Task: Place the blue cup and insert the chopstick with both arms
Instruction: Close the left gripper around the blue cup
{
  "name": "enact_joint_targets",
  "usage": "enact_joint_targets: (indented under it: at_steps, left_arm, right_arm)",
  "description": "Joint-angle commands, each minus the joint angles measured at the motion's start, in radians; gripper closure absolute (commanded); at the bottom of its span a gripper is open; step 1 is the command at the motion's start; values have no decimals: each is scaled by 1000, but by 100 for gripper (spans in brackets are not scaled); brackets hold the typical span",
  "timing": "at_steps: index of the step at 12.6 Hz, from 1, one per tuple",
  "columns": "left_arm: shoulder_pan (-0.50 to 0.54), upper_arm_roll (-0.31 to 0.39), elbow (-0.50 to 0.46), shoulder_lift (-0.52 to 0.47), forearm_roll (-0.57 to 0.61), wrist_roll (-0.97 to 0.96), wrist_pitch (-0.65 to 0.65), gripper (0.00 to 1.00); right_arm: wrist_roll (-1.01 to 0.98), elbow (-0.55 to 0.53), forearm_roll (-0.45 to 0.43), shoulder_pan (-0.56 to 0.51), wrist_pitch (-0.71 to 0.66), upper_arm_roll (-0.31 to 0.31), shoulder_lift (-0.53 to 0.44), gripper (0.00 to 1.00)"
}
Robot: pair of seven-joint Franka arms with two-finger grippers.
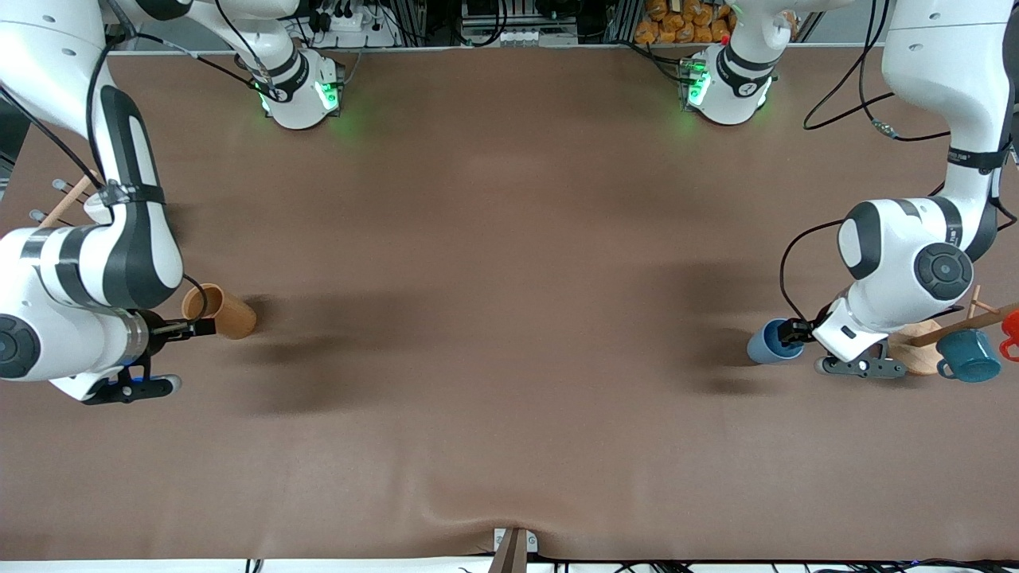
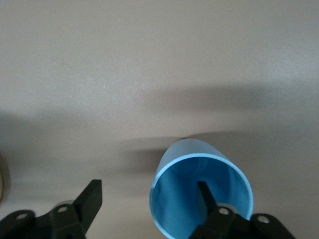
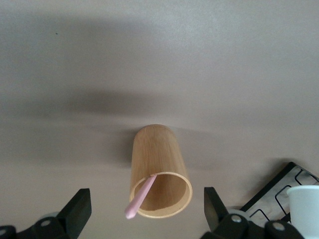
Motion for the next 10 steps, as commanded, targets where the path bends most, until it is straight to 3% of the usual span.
enact_joint_targets:
  at_steps: [1, 3, 4, 5, 10]
  left_arm:
    - [6, -6, 7, 15, -22, 14, 14, 46]
    - [6, -6, 7, 17, -22, 14, 14, 76]
    - [5, -6, 8, 18, -24, 14, 14, 96]
    - [5, -6, 8, 23, -30, 14, 15, 100]
    - [-3, -33, 10, -8, -39, 16, 6, 100]
  right_arm:
    - [-8, 41, -21, 9, -17, 10, 34, 0]
    - [-14, 41, -12, -4, -25, 10, 26, 0]
    - [-14, 41, -12, -6, -26, 10, 24, 0]
    - [-16, 41, -11, -7, -35, 10, 23, 0]
    - [-14, 38, -4, -21, -83, 10, 17, 0]
